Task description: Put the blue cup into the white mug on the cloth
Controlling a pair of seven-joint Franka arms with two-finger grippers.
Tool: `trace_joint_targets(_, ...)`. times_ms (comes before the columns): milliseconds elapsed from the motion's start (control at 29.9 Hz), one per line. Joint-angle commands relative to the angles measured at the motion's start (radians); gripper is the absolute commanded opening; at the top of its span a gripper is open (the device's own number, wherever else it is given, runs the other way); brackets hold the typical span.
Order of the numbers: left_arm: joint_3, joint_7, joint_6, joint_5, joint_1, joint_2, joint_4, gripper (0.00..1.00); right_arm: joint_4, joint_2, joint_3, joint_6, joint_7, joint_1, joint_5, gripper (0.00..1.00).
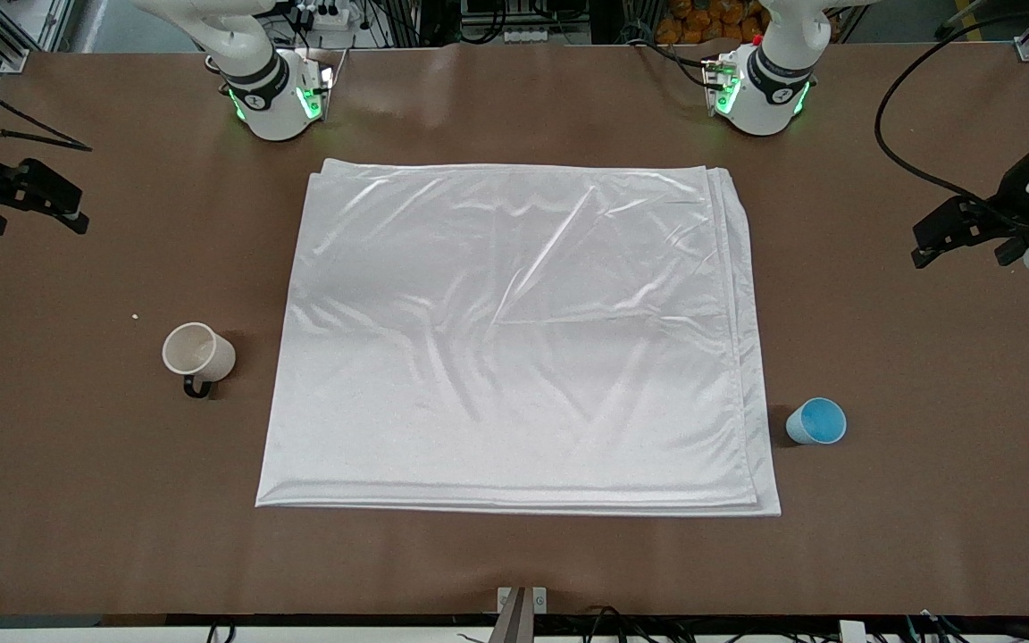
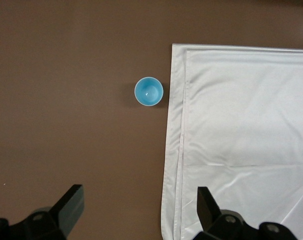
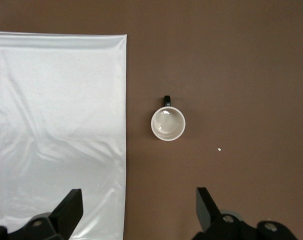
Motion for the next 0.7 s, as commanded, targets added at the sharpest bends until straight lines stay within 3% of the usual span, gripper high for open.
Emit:
trace_joint_targets(0,-0.006,-0.001,-0.004,-0.015,0.005,0.006,0.018,1.00,0.017,0.005,-0.015,-0.007,-0.012,0.011,0.013,1.00)
trace_joint_targets(434,-0.004,0.005,-0.004,0.000,0.002,0.042,0.021,1.00,0.017,0.005,-0.015,-0.007,-0.012,0.011,0.010,1.00)
trace_joint_targets(668,-0.001,0.006,0.016,-0.003,0.016,0.152,0.027,1.00,0.014,0.012,-0.017,-0.007,-0.012,0.012,0.007,1.00)
